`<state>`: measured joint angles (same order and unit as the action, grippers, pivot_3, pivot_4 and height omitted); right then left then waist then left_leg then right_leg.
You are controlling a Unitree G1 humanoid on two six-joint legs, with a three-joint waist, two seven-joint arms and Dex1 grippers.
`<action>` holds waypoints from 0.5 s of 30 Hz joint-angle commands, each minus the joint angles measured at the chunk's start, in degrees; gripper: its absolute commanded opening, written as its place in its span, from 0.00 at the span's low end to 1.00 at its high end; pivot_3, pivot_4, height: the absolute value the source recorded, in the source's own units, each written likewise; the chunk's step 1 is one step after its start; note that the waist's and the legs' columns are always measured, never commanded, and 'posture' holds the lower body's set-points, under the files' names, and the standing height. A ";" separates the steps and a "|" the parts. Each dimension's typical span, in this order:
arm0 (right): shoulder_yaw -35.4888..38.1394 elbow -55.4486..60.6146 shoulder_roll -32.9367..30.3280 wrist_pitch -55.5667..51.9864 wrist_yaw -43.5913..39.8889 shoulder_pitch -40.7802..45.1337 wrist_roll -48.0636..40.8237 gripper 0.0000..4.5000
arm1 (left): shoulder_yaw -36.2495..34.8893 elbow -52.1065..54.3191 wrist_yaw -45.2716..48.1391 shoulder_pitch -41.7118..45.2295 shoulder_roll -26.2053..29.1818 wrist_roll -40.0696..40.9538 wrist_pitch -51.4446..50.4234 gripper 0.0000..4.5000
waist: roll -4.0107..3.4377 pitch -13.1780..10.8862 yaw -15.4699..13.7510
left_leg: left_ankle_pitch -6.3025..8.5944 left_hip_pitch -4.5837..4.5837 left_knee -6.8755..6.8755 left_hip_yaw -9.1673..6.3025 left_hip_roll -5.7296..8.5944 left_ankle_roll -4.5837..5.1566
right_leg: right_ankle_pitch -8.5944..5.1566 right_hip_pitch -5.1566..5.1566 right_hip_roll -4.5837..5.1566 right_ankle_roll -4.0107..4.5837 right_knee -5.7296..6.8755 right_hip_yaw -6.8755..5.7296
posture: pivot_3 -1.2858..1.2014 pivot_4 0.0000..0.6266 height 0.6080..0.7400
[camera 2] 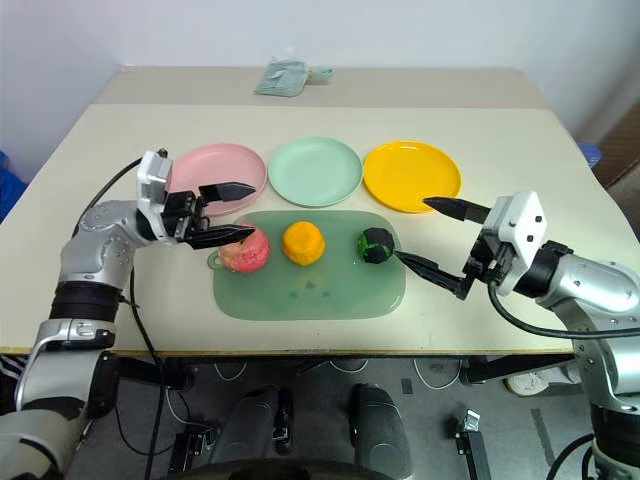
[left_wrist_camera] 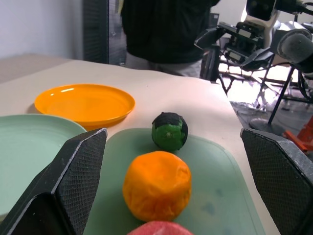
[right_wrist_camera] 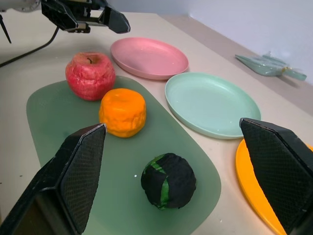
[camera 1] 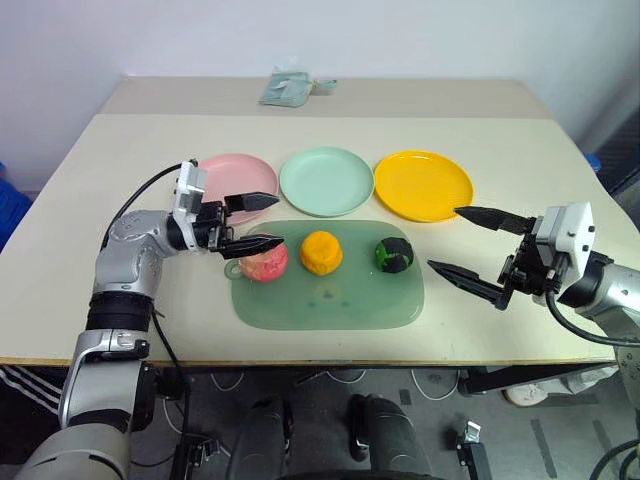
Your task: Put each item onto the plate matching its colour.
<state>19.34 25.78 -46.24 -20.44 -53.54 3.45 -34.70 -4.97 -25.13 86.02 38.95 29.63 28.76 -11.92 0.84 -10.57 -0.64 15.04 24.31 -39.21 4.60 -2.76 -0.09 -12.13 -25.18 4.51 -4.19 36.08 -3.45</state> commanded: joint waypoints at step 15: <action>-5.05 -2.29 1.44 2.33 -0.23 9.49 0.68 0.99 | -4.80 0.66 3.13 -0.37 9.38 2.31 -1.85 1.00 | 0.00 0.00 -0.02 | 0.00 0.01 0.01 -0.01 0.00 0.00 | -0.08 -0.02 0.00 0.14 0.00 0.00 | 0.52 0.24 1.00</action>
<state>13.89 23.43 -45.14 -19.43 -53.33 11.80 -33.93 -8.29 -25.83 88.72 38.77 38.32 29.65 -13.48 0.84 -10.58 -0.66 15.04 24.31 -39.20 4.60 -2.76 -0.09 -12.21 -25.20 4.51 -4.05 36.08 -3.45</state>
